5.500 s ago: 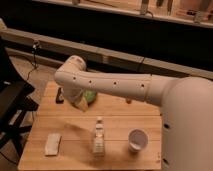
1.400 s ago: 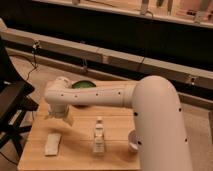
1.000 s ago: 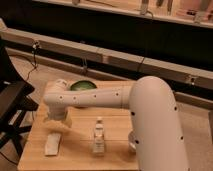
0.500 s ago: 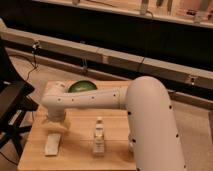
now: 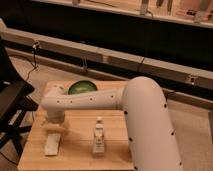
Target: Place the white sponge in the ceramic cup
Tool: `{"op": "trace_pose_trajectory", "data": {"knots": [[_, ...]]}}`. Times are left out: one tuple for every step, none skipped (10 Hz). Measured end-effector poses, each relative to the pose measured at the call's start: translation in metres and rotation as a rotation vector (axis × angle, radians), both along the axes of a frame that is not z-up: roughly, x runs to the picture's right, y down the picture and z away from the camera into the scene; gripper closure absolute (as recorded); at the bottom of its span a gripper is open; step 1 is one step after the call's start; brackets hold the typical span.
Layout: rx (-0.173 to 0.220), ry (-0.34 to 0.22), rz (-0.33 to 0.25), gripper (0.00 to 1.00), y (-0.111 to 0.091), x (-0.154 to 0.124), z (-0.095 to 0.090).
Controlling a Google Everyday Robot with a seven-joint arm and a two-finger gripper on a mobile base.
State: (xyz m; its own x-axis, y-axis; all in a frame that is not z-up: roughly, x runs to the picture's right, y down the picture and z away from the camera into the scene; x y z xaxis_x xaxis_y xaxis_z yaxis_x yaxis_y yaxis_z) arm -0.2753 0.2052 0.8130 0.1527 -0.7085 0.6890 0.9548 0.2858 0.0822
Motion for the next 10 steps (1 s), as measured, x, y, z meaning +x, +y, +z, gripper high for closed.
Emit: {"op": "trace_pose_trajectory", "data": {"knots": [[-0.001, 0.000, -0.002, 0.20, 0.001, -0.001, 0.000], [-0.007, 0.003, 0.000, 0.20, 0.001, -0.001, -0.001], [-0.021, 0.011, 0.001, 0.20, 0.004, 0.000, 0.000], [-0.036, 0.020, 0.000, 0.20, 0.010, 0.002, 0.005], [-0.055, 0.021, -0.003, 0.20, 0.017, 0.001, 0.009], [-0.076, 0.015, -0.012, 0.20, 0.026, -0.001, 0.011], [-0.088, 0.015, -0.022, 0.20, 0.032, -0.003, 0.013], [-0.097, 0.011, -0.033, 0.20, 0.039, -0.008, 0.012], [-0.107, 0.013, -0.050, 0.20, 0.047, -0.012, 0.010], [-0.115, 0.016, -0.058, 0.20, 0.053, -0.015, 0.008]]}}
